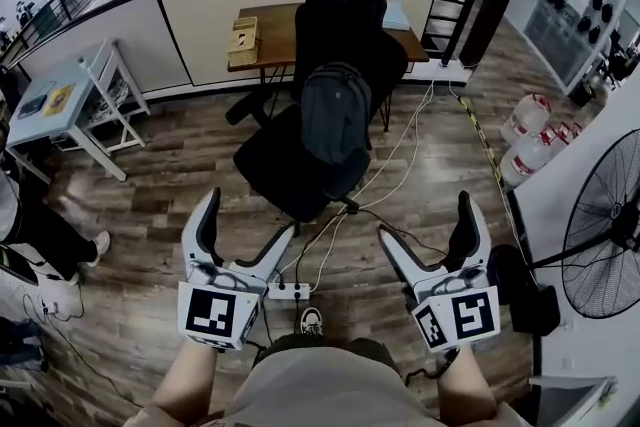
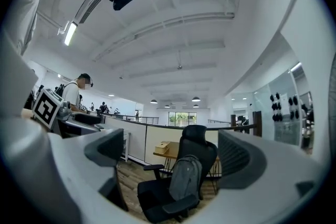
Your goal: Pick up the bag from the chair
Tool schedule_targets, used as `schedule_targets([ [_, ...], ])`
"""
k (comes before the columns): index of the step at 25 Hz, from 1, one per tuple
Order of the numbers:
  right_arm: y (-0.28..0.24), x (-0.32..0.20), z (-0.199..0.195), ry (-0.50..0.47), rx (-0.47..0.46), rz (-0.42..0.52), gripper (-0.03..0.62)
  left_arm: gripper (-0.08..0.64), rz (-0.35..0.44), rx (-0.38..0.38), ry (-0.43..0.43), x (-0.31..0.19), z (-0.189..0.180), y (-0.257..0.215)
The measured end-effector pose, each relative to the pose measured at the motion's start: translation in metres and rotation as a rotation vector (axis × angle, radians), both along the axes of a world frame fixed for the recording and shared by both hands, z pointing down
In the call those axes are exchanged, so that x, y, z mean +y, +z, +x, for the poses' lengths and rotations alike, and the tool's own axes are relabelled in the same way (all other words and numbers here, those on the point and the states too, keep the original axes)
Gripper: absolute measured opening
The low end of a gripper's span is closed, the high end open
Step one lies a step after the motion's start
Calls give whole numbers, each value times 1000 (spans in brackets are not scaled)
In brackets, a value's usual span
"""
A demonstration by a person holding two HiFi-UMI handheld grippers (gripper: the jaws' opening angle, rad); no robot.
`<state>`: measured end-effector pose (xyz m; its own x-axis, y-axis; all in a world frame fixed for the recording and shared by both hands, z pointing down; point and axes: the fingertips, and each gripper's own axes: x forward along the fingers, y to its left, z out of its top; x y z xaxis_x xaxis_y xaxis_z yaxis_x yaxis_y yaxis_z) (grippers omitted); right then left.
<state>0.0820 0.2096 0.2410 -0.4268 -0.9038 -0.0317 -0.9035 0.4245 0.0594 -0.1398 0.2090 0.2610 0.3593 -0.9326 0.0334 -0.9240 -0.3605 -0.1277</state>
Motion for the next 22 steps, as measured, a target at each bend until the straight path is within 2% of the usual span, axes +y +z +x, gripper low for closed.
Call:
schedule_targets([
  [3,-1,-26,-4,16,-6,1,555,450,11,-8,15,-29,-2,-4],
  [12,21,-100,5,48,7,-42,554,451,-41,-14,32,-103,-3,20],
  [18,42,-167,7,12,22,-63,555,451,-36,15,8,-163,-1,30],
  [22,50,-224,14,-17,11,-83,555,450,-50,4,-4,-214,10,36],
])
